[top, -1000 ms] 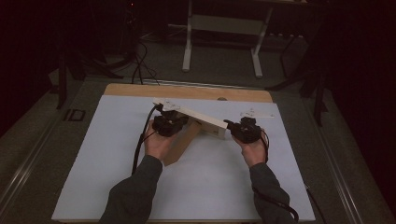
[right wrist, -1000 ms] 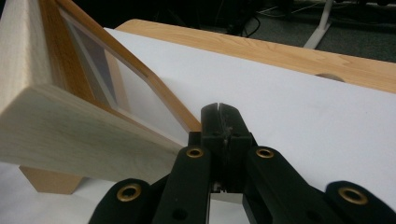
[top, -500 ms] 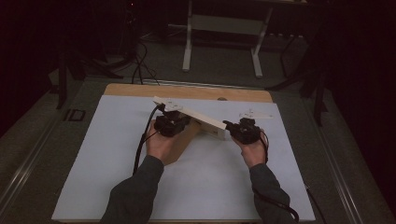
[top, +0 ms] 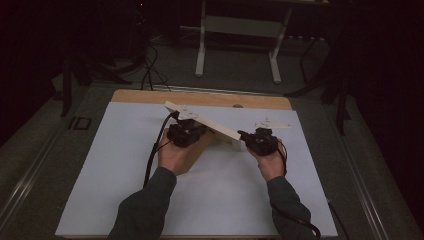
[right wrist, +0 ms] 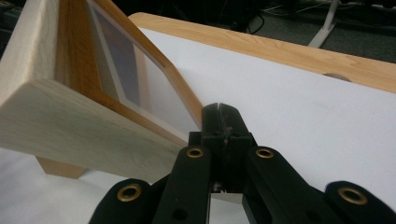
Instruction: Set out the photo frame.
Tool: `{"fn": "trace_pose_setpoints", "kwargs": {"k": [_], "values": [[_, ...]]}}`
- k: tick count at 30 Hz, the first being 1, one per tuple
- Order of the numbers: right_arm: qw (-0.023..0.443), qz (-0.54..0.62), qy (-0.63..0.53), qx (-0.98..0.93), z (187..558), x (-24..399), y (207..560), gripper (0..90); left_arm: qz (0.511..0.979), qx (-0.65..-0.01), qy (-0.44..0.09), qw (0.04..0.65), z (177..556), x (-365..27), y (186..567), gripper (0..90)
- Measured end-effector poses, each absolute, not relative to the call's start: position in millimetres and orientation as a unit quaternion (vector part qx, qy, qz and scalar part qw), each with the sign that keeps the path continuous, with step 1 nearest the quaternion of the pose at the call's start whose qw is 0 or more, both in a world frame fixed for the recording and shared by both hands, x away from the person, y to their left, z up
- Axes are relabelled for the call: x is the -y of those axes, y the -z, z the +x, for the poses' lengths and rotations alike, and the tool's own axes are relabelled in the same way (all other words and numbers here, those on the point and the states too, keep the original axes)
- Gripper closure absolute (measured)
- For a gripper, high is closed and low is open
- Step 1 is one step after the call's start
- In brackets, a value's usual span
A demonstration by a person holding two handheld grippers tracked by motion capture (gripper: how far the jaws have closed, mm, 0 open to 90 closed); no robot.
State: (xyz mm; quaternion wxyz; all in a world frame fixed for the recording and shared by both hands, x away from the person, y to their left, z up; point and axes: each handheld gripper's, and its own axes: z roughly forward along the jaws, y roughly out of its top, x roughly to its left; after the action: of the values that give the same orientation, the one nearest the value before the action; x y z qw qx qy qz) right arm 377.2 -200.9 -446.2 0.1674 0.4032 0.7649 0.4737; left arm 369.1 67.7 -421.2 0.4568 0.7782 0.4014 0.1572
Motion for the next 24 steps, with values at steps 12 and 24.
{"fn": "trace_pose_setpoints", "kwargs": {"k": [12,24], "values": [[0.166,0.402,-0.473,-0.766,377,201,446,90.0,0.781,-0.404,-0.157,0.449,370,-61,426,90.0],[0.167,0.397,-0.470,-0.770,375,200,446,90.0,0.791,-0.392,-0.154,0.445,367,-52,427,90.0]]}}
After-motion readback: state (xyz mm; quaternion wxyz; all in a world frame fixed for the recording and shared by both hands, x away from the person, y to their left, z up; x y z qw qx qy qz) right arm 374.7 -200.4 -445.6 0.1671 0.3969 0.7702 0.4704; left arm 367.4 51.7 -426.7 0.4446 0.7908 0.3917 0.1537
